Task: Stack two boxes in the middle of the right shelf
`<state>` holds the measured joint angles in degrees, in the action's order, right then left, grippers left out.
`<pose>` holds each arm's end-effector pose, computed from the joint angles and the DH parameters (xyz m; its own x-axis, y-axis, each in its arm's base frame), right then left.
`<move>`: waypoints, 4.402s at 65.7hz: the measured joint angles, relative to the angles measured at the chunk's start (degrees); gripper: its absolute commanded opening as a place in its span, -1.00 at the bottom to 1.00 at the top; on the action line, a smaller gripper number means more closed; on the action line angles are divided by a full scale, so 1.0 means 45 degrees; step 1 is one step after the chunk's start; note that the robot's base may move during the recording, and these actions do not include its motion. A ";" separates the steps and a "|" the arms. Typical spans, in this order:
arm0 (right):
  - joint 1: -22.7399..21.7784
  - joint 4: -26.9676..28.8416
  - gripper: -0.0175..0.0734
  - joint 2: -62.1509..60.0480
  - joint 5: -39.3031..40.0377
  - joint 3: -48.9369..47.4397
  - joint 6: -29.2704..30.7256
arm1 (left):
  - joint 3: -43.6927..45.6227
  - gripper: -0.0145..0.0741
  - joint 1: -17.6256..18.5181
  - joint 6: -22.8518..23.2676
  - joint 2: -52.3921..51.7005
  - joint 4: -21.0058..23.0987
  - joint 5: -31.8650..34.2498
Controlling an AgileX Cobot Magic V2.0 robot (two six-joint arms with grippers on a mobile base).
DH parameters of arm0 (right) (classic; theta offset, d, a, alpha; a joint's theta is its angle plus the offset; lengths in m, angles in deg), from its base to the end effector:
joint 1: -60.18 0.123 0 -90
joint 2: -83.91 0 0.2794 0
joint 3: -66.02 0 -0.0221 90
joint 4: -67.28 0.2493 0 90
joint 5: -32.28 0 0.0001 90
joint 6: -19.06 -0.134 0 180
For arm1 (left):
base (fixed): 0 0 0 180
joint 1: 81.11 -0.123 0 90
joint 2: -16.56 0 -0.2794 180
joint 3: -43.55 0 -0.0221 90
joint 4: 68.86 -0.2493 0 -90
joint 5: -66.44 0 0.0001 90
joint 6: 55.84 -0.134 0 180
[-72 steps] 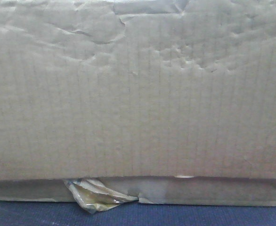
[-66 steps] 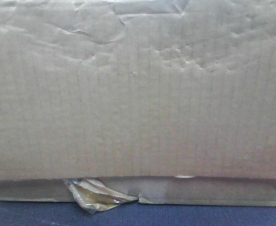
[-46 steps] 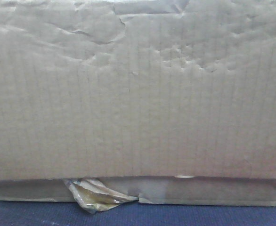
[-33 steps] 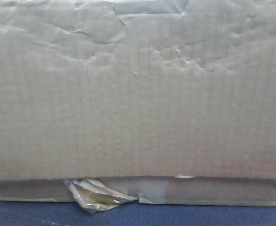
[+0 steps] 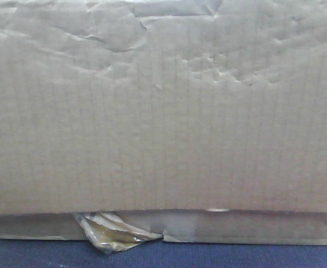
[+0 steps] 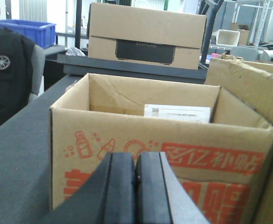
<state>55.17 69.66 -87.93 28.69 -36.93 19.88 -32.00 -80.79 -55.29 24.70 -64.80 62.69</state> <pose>0.1036 -0.0087 0.2082 0.0232 0.0252 -0.9994 0.0841 0.9961 0.0271 0.1026 -0.0012 0.2178 0.0439 -0.0805 -0.9958 0.0138 0.9967 -0.0799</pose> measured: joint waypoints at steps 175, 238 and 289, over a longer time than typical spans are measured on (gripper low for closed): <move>0.0000 0.0000 -0.98 0.0000 0.0000 0.0000 0.0000 | 1.7356 -0.62 -0.3778 -0.4104 2.0858 0.0950 -1.3059; 0.0000 0.0000 -0.98 0.0000 0.0000 0.0000 0.0000 | 2.7556 -0.92 -0.0601 0.1087 2.0098 -0.1705 -1.4303; 0.0000 0.0000 -0.98 0.0000 0.0000 0.0000 0.0000 | 2.5054 -0.92 0.7923 0.7837 2.1520 -0.6035 -1.4948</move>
<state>55.17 69.66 -87.93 28.69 -36.93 19.88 80.74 -45.14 -20.02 121.54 -91.96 -4.57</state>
